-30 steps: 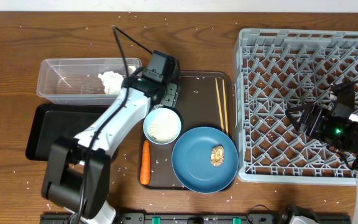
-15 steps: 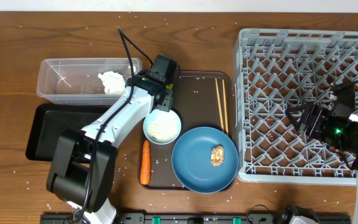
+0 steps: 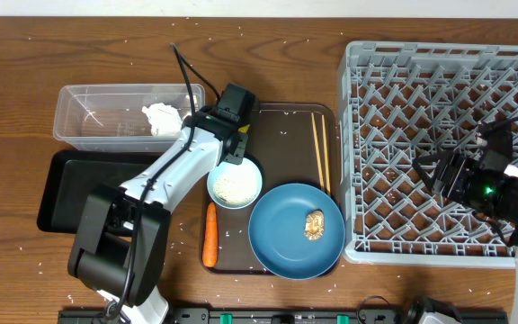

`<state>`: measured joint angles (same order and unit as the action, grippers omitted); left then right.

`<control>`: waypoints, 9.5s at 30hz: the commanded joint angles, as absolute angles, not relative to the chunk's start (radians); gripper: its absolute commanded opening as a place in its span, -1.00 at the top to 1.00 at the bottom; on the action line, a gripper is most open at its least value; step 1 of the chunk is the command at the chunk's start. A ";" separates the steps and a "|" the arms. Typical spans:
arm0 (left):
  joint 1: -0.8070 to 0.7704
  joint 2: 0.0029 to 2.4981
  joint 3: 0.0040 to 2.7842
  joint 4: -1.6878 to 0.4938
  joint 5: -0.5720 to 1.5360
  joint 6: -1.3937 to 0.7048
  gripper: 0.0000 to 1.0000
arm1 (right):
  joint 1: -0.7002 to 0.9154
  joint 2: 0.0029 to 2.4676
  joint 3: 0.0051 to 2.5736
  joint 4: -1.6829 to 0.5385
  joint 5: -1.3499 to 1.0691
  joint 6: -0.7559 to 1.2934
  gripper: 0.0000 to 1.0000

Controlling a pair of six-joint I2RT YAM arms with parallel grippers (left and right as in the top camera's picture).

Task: Sort waste into correct bins and load items into the dishwasher rack
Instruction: 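Grasp the green snack wrapper and foil with the left gripper, then drop the wrapper and foil into the clear bin, then grasp the white rice bowl with the left gripper, then carry the rice bowl left toward the black tray, then tip the bowl over the black tray to dump the rice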

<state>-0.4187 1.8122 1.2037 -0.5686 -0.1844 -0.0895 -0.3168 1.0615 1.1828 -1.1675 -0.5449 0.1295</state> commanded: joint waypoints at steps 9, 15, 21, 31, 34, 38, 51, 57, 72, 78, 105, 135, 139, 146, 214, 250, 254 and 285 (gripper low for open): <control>-0.413 1.827 1.178 -0.567 -0.154 -0.118 0.48 | -0.300 1.063 1.183 -1.175 -0.546 0.141 -0.27; -0.414 1.826 1.182 -0.551 -0.120 -0.117 0.87 | -0.300 1.062 1.183 -1.174 -0.546 0.141 -0.27; -0.417 1.769 1.228 -0.594 -0.119 -0.118 0.88 | -0.300 1.063 1.183 -1.171 -0.546 0.141 -0.27; -0.393 1.533 1.237 -0.624 -0.125 -0.129 0.88 | -0.300 1.063 1.183 -1.164 -0.546 0.142 -0.28; -0.366 1.486 1.237 -0.628 -0.153 -0.192 0.88 | -0.300 1.063 1.183 -1.158 -0.546 0.142 -0.28; -0.297 1.468 1.237 -0.628 -0.222 -0.260 0.87 | -0.300 1.063 1.183 -1.161 -0.546 0.142 -0.28; -0.074 1.601 1.233 -0.493 -0.218 -0.132 0.88 | -0.300 1.062 1.183 -1.163 -0.546 0.142 -0.28; -0.074 1.619 1.235 -0.558 -0.222 -0.098 -0.14 | -0.300 1.062 1.183 -1.171 -0.546 0.141 -0.29; -0.094 1.282 1.237 -0.757 0.151 -0.113 -0.11 | -0.300 1.062 1.183 -1.142 -0.546 0.109 -0.38; -0.170 1.269 1.230 -0.931 0.204 -0.113 -0.12 | -0.300 1.063 1.183 -1.137 -0.546 0.070 -0.41; -0.491 1.533 1.126 -0.745 0.145 -0.152 -0.70 | -0.300 1.063 1.183 -1.122 -0.546 0.081 -0.43; -0.575 1.811 1.125 -0.562 0.081 -0.399 0.37 | -0.300 1.063 1.183 -1.122 -0.546 0.108 -0.43; -0.575 1.811 1.125 -0.561 0.076 -0.399 0.37 | -0.300 1.063 1.183 -1.123 -0.546 0.108 -0.43; -0.575 1.811 1.125 -0.557 0.055 -0.413 0.37 | -0.300 1.063 1.183 -1.123 -0.546 0.108 -0.42; -0.056 1.135 1.219 -0.926 0.316 -0.442 0.88 | -0.300 1.063 1.183 -1.133 -0.546 0.126 -0.43; 1.005 1.408 0.613 -0.188 1.571 -0.030 0.88 | -0.300 1.063 1.183 -1.141 -0.546 0.138 -0.43; 1.005 1.409 0.613 -0.180 1.559 0.052 0.87 | -0.300 1.063 1.183 -1.141 -0.546 0.138 -0.43; 0.976 1.410 0.611 -0.130 1.490 -0.216 0.87 | -0.300 1.063 1.183 -1.174 -0.546 0.145 -0.43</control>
